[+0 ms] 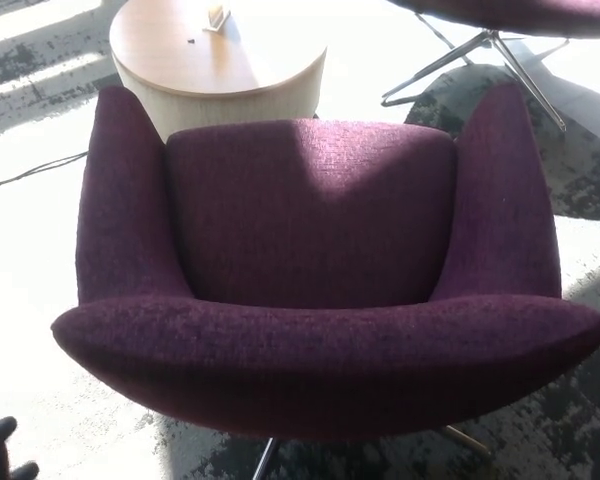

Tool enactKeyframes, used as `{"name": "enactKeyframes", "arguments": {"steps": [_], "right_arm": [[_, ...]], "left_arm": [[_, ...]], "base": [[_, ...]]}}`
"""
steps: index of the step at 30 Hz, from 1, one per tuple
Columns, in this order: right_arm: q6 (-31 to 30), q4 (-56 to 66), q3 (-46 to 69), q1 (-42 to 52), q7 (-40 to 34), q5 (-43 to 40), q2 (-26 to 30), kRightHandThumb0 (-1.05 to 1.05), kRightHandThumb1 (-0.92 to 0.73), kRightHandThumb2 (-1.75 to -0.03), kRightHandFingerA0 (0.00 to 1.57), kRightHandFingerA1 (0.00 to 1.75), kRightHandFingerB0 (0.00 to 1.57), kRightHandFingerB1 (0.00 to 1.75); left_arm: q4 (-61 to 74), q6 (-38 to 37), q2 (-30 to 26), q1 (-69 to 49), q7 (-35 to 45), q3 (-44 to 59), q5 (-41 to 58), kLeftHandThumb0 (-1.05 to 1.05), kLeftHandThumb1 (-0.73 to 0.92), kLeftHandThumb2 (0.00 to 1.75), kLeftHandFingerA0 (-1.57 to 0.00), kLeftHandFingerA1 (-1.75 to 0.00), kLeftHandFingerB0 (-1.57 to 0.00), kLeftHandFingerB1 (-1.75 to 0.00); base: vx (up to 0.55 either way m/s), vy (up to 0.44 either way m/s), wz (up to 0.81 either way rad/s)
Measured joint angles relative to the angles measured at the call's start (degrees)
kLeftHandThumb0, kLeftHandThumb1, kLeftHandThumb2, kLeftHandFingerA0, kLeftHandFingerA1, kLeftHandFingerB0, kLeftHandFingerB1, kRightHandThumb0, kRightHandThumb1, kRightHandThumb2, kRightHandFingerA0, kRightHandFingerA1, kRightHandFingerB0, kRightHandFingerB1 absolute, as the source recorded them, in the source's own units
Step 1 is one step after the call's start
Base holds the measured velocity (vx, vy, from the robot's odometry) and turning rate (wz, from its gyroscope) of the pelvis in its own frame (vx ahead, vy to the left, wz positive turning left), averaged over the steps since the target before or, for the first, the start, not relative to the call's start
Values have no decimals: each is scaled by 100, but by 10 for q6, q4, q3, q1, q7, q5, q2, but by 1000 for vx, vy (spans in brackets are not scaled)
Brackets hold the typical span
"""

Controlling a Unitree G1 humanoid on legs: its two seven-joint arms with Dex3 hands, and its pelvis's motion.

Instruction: The robot stands in front of a sofa and uses its left hand to push the left side of the sofa

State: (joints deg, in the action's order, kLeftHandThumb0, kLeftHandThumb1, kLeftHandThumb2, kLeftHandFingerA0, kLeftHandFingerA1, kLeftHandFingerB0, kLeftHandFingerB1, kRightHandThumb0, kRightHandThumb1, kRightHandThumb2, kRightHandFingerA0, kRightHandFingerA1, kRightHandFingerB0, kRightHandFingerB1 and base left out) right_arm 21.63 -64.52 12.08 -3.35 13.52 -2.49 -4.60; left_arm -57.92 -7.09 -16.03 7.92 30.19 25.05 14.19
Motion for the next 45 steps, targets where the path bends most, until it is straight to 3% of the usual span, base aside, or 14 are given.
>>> {"name": "enactKeyframes", "arguments": {"steps": [1,3,4,10,20,21,23,24,27,38,39,40,42,45], "right_arm": [[5,2,-2,-2,2,-1,0,-81,-63,-99,35,49,20,40],[11,2,-5,-2,4,-1,1,-81,-63,-99,35,49,20,40],[13,2,-6,-2,6,-1,1,-74,-76,-64,35,32,29,30],[23,2,-15,-2,17,-3,2,-74,-75,-63,35,32,30,31],[30,1,-22,1,34,-9,1,-72,-79,-65,37,32,29,30],[31,0,-22,1,35,-10,1,-69,-62,-101,34,52,15,42],[31,-1,-22,1,36,-11,0,-68,-61,-101,36,53,16,42],[31,-2,-22,1,36,-11,0,-67,-60,-101,36,53,16,42],[32,-2,-22,1,35,-12,-1,-77,-71,-70,40,36,30,33],[34,-3,-27,5,31,-12,-6,-73,-78,-64,46,34,37,32],[35,-3,-27,7,31,-12,-6,-72,-78,-65,50,36,39,33],[36,-3,-27,8,31,-12,-6,-72,-79,-65,50,36,39,33],[36,-4,-27,12,28,-12,-7,-74,-79,-65,52,36,39,33],[37,-4,-28,11,23,-11,-9,-70,-77,-64,49,37,39,34]], "left_arm": [[0,-4,-10,11,0,0,1,-84,83,126,0,-34,-3,-27],[-2,-6,-24,30,2,-3,1,-84,83,126,0,-34,-3,-27],[-3,-8,-34,42,4,-6,1,-91,83,125,0,-30,-2,-23],[-27,-23,-84,126,-1,-45,-13,-84,81,120,0,-32,-4,-29],[-78,-16,-124,245,-11,-141,-62,-101,87,120,0,-11,0,-11],[-82,-13,-126,254,-10,-150,-66,-100,88,121,0,-11,0,-11],[-84,-8,-127,264,-7,-167,-74,-96,86,119,0,-13,0,-14],[-84,-7,-127,267,-5,-177,-78,-87,92,77,0,0,0,-21],[-86,-6,-127,270,-3,-199,-90,-89,90,78,0,-1,0,-23],[-77,8,-101,266,16,-261,-118,-82,91,78,0,-9,-6,-26],[-72,8,-98,261,20,-266,-119,-87,77,113,0,-22,-8,-30],[-69,7,-96,258,22,-269,-120,-81,92,69,0,-18,-9,-27],[-50,6,-90,245,25,-278,-122,-81,92,68,0,-21,-8,-27],[-24,1,-88,232,30,-290,-126,-79,72,111,0,-27,-4,-30]], "base": [[0,0,0],[0,0,0],[0,0,0],[0,0,0],[0,0,0],[0,0,0],[0,0,0],[0,0,0],[0,0,0],[0,0,0],[0,0,0],[0,0,0],[0,0,0],[0,0,0]]}}
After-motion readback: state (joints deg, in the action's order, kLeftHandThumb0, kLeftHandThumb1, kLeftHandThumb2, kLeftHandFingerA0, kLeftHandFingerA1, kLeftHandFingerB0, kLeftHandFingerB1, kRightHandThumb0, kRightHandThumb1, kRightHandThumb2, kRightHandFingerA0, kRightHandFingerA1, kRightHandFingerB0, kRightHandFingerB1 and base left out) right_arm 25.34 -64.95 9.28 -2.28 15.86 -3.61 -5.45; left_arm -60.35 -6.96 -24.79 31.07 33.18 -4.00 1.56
